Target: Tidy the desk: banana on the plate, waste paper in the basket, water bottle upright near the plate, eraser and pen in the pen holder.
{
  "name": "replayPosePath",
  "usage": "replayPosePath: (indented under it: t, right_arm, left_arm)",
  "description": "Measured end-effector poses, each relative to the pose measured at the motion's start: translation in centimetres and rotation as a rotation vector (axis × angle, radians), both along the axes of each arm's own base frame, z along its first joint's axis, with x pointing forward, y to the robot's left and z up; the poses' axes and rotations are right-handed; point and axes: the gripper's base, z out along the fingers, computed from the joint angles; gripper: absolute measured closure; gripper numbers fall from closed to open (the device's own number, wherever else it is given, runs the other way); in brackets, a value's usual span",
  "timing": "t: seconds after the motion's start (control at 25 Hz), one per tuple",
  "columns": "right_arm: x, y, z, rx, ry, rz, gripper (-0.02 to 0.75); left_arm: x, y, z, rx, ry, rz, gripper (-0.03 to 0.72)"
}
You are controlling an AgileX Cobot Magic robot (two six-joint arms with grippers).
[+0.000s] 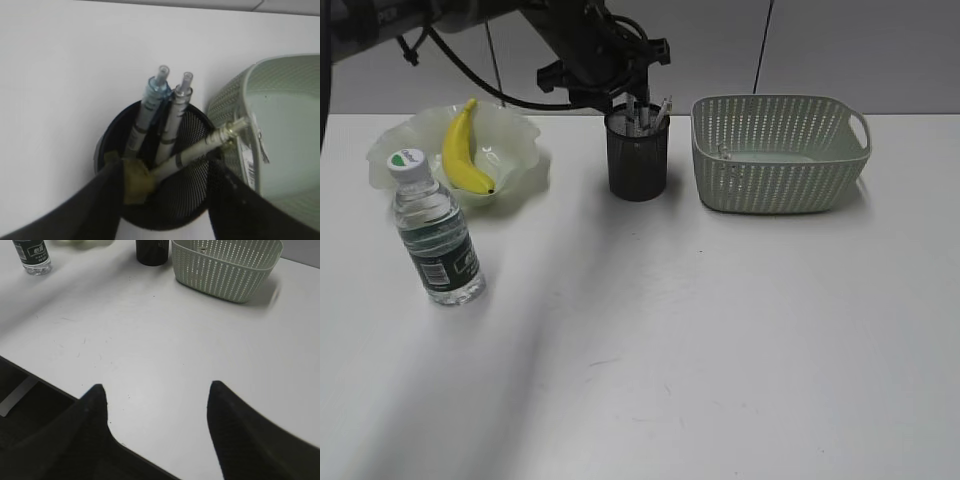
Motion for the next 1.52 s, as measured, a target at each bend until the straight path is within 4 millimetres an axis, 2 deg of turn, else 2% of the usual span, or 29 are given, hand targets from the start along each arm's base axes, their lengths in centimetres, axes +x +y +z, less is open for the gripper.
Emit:
replayPosePath:
  t: [0.08, 0.24, 0.36, 0.52, 0.76, 0.88, 1.0, 1.12, 1.24, 1.32, 1.52]
  right_arm:
    - [0.0, 0.0, 0.0, 0.0, 0.0, 0.0, 0.238]
    - [0.0, 0.0, 0.0, 0.0, 0.0, 0.0, 0.238]
    - [0.0, 0.0, 0.0, 0.0, -0.001, 0.0, 0.238]
    - [0.0, 0.0, 0.0, 0.0, -0.001, 0.0, 0.238]
    - [0.0, 0.0, 0.0, 0.0, -0.001, 0.0, 0.238]
    - [0.0, 0.0, 0.0, 0.0, -0.001, 0.0, 0.238]
    - [0.0, 0.0, 0.0, 0.0, -0.001, 0.0, 0.238]
    - [0.0, 0.0, 0.0, 0.0, -0.001, 0.0, 0.238]
    - [0.0, 0.0, 0.0, 0.0, -0.001, 0.0, 0.238]
    - [0.0, 0.0, 0.0, 0.0, -0.001, 0.0, 0.238]
    - [0.0, 0.0, 0.0, 0.0, -0.001, 0.0, 0.238]
  left_arm:
    - [-0.6, 0.3, 1.6, 0.004, 0.007, -0.003, 0.288]
    - [-2.7, 1.5, 6.2, 0.02, 0.031, -0.012, 0.288]
    - [-5.1, 2.7, 10.1, 0.057, 0.047, -0.044, 0.29]
    - [-8.5, 3.6, 15.8, 0.091, -0.068, -0.107, 0.307]
    - [-16.1, 4.0, 24.5, 0.068, -0.298, -0.193, 0.337]
    - [-20.2, 4.7, 27.0, 0.087, -0.381, -0.233, 0.348]
    - [-24.0, 5.8, 28.0, 0.093, -0.405, -0.282, 0.35]
    - [-27.6, 7.6, 27.5, 0.105, -0.388, -0.335, 0.351]
    - [-31.0, 10.9, 26.3, 0.118, -0.37, -0.357, 0.351]
    - [-33.4, 13.8, 25.4, 0.121, -0.372, -0.357, 0.352]
    - [-39.4, 20.9, 21.1, 0.109, -0.39, -0.354, 0.351]
